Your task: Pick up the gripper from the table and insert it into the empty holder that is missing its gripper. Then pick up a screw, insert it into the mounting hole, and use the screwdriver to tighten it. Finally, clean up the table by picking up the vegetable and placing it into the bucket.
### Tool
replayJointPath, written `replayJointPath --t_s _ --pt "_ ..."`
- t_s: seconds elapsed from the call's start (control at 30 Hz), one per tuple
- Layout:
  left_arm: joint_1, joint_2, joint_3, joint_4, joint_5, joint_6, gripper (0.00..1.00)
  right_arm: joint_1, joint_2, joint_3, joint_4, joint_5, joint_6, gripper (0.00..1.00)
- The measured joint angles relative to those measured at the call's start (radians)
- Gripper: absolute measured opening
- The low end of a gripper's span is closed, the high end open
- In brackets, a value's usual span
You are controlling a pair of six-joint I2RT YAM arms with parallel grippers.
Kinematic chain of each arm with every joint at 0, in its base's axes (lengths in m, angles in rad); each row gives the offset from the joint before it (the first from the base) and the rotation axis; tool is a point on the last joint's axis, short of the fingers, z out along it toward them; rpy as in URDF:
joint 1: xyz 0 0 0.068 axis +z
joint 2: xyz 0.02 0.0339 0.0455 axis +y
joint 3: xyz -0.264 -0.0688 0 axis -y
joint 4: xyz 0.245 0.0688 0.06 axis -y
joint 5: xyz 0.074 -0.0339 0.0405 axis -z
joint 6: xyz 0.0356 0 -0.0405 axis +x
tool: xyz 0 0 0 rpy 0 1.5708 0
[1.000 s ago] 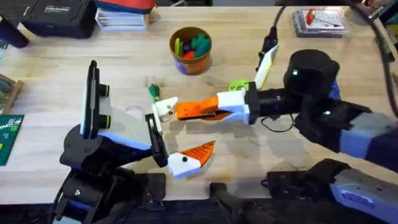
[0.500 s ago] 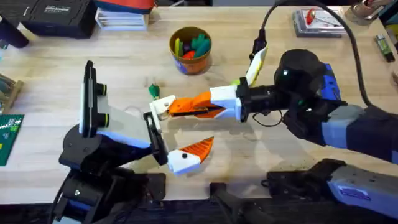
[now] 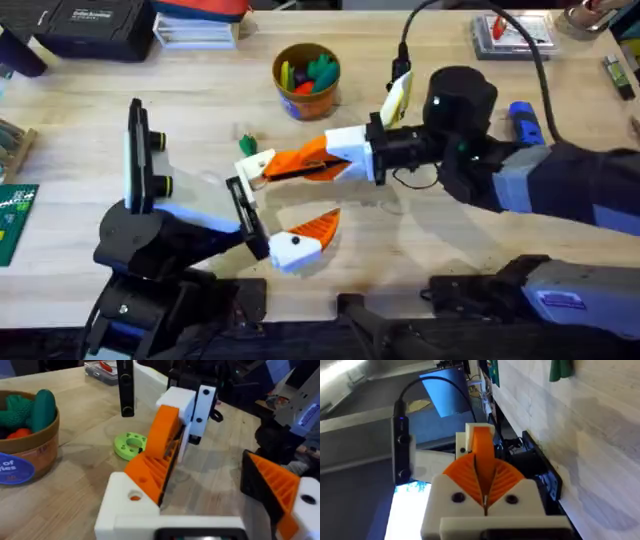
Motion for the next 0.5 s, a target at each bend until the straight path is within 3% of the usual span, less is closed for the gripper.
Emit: replayJointPath --t_s 0.5 --pt "0.001 0.0 0.0 0.003 -0.031 0.005 0.986 0.007 0.021 0.022 0.027 0.024 0.029 0.006"
